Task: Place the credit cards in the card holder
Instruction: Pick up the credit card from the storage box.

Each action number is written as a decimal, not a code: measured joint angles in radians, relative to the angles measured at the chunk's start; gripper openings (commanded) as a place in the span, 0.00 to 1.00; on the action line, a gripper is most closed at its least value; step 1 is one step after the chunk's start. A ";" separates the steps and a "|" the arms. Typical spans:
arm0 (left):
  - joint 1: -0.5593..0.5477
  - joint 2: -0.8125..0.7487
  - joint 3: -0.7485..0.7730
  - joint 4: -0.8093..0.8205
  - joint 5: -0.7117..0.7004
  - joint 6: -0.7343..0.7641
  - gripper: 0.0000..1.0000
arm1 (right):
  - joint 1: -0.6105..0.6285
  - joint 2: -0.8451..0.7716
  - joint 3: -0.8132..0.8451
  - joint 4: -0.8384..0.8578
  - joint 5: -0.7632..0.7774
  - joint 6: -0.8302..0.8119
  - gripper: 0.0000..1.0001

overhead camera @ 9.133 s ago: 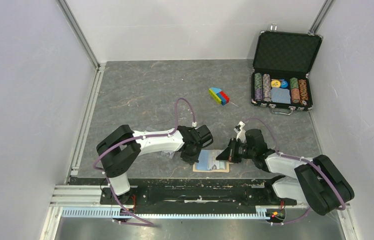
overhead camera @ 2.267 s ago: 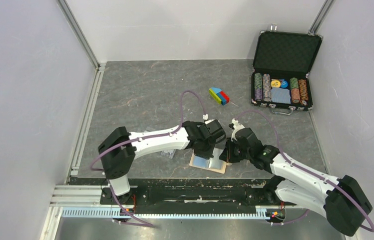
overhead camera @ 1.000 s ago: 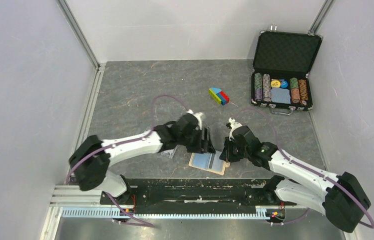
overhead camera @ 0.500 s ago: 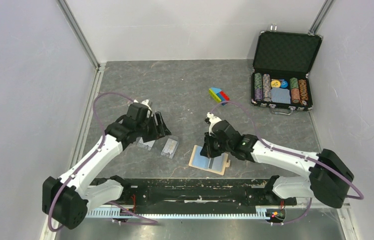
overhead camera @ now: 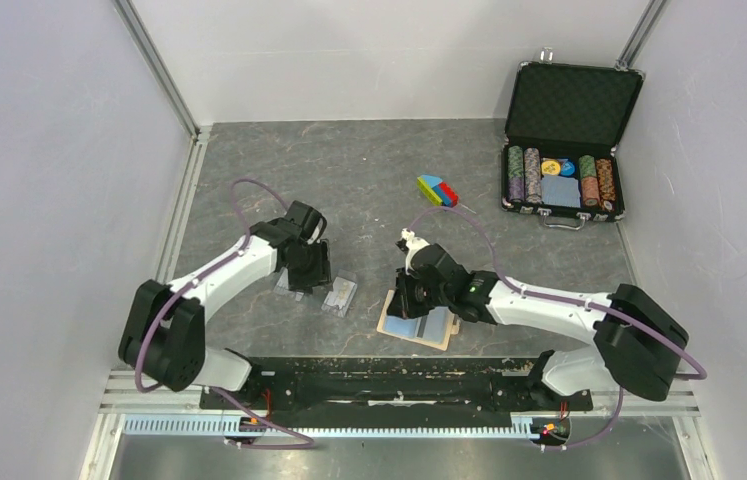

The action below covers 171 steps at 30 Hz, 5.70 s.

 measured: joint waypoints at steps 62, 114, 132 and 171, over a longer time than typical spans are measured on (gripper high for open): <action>-0.322 0.196 0.032 0.100 -0.108 -0.179 0.21 | -0.084 0.181 -0.043 0.273 -0.154 0.113 0.22; -0.352 0.215 0.061 0.091 -0.121 -0.173 0.06 | -0.077 0.193 -0.075 0.282 -0.155 0.112 0.19; -0.384 0.172 0.083 0.060 -0.136 -0.173 0.09 | -0.078 0.198 -0.083 0.273 -0.155 0.108 0.19; -0.400 0.163 0.050 0.226 0.041 -0.179 0.08 | -0.077 0.198 -0.089 0.257 -0.155 0.097 0.18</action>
